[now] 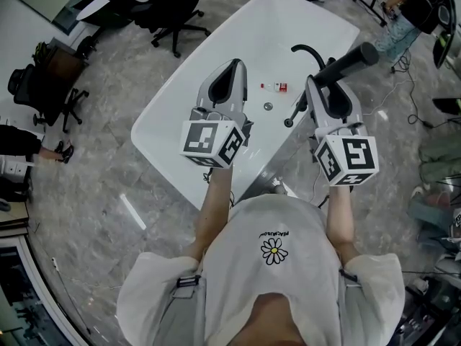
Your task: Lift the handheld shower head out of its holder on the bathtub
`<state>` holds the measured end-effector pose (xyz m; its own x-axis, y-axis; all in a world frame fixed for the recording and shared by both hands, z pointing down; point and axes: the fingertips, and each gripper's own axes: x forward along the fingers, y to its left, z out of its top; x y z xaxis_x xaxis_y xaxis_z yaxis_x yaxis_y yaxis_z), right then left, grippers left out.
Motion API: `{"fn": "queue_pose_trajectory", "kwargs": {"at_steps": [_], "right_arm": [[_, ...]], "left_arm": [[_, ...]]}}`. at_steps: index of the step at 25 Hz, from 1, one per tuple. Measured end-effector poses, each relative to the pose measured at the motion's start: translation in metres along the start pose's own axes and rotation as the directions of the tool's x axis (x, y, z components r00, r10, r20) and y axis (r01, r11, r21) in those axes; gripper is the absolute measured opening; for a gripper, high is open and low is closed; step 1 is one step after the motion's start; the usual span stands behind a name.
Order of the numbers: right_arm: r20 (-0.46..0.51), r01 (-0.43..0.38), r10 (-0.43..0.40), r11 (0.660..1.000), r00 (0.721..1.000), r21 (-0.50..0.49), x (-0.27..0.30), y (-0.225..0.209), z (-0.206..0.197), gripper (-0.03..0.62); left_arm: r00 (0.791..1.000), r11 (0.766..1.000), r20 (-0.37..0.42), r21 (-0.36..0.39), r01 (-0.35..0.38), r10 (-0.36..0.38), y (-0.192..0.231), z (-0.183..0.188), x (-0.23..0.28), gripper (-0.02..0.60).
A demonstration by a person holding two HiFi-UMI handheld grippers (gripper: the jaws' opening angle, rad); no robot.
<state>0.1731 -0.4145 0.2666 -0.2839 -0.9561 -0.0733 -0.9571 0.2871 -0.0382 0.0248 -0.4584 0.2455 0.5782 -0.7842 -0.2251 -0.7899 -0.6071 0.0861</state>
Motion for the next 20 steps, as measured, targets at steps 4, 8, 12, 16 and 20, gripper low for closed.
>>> {"fn": "queue_pose_trajectory", "kwargs": {"at_steps": [4, 8, 12, 16, 20], "right_arm": [[0.002, 0.004, -0.004, 1.000, 1.000, 0.000, -0.003, -0.002, -0.001, 0.150], [0.001, 0.005, -0.005, 1.000, 1.000, 0.001, -0.001, -0.003, -0.003, 0.150], [0.000, 0.006, -0.006, 1.000, 1.000, -0.002, 0.000, -0.001, -0.003, 0.150], [0.002, 0.004, -0.004, 1.000, 1.000, 0.006, -0.004, 0.003, 0.001, 0.150], [0.000, 0.006, -0.006, 1.000, 1.000, 0.000, -0.011, 0.007, 0.003, 0.150]], "left_arm": [[1.000, 1.000, -0.007, 0.007, 0.001, -0.001, -0.004, -0.003, -0.002, 0.000], [1.000, 1.000, -0.008, 0.013, -0.001, 0.001, -0.003, -0.003, -0.002, 0.000], [1.000, 1.000, -0.011, 0.013, -0.001, 0.001, 0.000, -0.004, -0.004, 0.000], [1.000, 1.000, -0.014, -0.018, 0.001, -0.002, 0.000, -0.004, -0.010, 0.000], [1.000, 1.000, -0.020, -0.016, 0.004, -0.004, -0.003, -0.003, -0.017, 0.000]]}}
